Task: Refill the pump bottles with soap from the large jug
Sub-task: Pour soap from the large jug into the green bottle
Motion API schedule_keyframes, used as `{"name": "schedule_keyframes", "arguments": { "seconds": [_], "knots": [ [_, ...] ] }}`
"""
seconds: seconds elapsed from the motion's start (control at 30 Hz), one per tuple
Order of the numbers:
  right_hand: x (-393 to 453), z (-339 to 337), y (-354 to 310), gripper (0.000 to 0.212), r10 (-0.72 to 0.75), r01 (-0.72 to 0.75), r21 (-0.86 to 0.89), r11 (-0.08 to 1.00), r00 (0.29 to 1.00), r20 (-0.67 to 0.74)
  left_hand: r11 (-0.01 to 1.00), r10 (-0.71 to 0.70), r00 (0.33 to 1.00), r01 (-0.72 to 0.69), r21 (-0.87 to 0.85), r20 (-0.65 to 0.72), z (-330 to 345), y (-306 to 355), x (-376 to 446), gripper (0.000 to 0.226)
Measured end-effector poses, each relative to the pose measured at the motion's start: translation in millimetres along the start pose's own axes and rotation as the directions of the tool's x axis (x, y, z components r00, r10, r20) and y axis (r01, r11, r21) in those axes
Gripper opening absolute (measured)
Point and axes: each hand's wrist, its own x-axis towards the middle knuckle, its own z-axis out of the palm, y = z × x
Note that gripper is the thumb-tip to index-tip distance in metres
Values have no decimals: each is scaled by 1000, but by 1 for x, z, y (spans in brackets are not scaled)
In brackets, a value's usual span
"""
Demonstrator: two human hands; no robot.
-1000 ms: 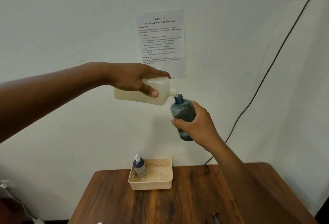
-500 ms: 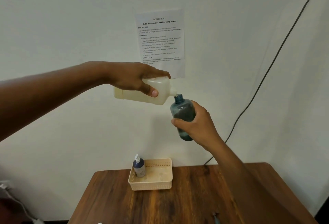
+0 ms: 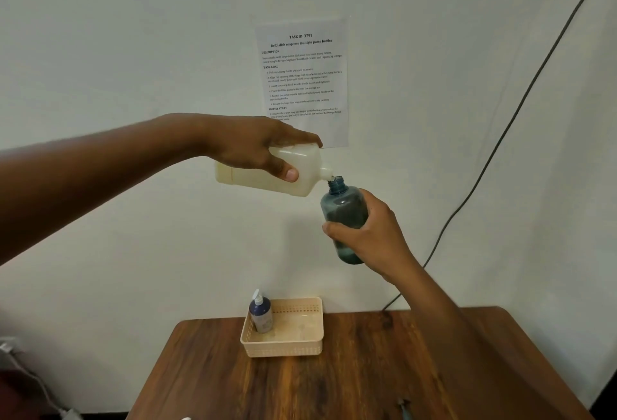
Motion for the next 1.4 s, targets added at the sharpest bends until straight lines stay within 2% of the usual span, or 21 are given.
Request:
{"name": "schedule_keyframes", "arguments": {
  "seconds": [0.27, 0.43, 0.57, 0.77, 1.4],
  "knots": [
    [0, 1, -2, 60, -11, 11, -8, 1000, 1000, -2, 1000, 9, 1000, -9, 7, -10, -3, -1, -2, 71],
    [-1, 1, -4, 51, -14, 14, 1, 1000, 1000, 3, 999, 15, 1000, -14, 31, -10, -4, 0, -1, 71],
    [-1, 0, -4, 57, -9, 9, 1, 1000, 1000, -6, 999, 16, 1000, -16, 34, -7, -6, 1, 0, 71],
    [1, -1, -6, 54, -12, 12, -10, 1000, 1000, -17, 999, 30, 999, -30, 44, 13, -8, 7, 0, 82],
    [2, -2, -4, 58, 1, -1, 0, 1000, 1000, -11, 999, 35, 999, -35, 14, 17, -8, 6, 4, 79]
  ]
}}
